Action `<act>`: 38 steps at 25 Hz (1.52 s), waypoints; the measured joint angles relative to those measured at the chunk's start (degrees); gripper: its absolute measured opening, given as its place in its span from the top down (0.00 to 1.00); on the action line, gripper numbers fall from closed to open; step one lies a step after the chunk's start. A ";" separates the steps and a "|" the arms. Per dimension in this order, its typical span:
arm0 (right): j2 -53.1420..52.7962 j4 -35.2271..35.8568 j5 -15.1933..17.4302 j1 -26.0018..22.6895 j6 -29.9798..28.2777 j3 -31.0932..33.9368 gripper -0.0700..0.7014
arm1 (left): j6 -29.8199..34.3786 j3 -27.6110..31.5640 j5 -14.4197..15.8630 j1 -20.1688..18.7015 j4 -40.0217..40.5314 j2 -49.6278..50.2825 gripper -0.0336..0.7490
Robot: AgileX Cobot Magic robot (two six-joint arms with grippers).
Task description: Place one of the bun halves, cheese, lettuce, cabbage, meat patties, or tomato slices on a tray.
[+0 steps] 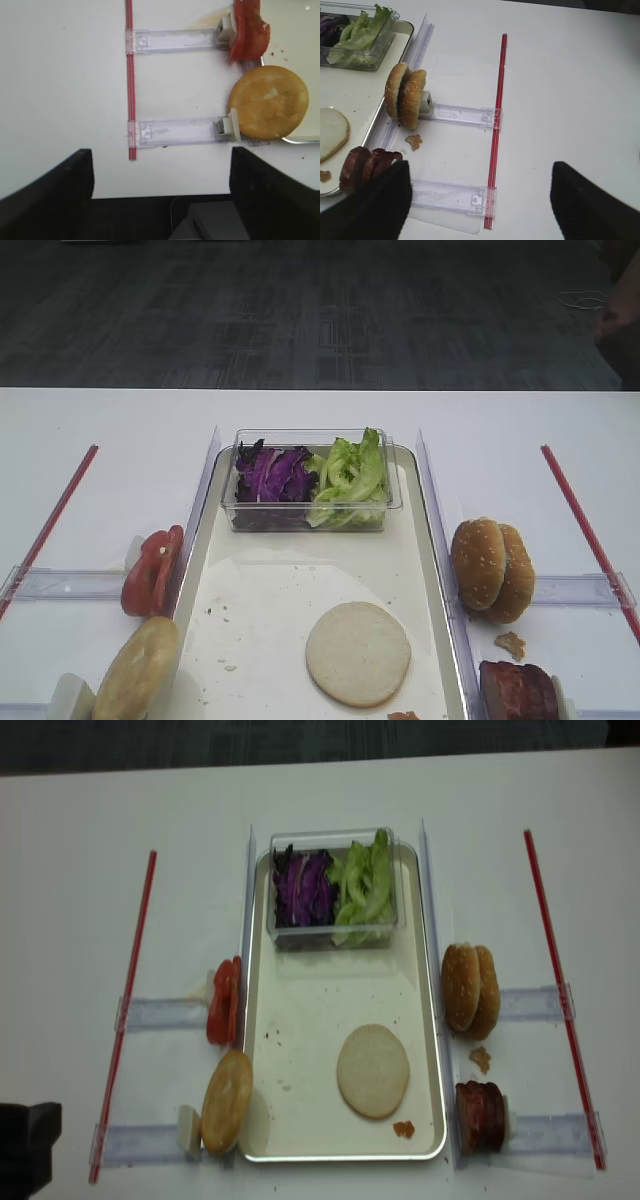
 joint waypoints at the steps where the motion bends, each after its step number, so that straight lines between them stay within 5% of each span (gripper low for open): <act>1: 0.00 0.00 0.00 0.00 0.00 0.00 0.16 | 0.00 0.54 0.00 0.00 0.09 -0.30 0.29; 12: 0.00 0.00 0.00 0.00 0.10 0.00 0.16 | -0.26 8.97 -0.22 0.00 1.48 -4.98 0.29; 24: 0.00 0.00 0.00 0.00 0.10 0.00 0.16 | -0.38 11.41 -5.17 0.00 0.86 -5.42 0.29; 38: 0.00 0.00 0.00 0.00 0.10 0.00 0.16 | -0.38 11.62 -5.43 0.00 0.40 -11.27 0.29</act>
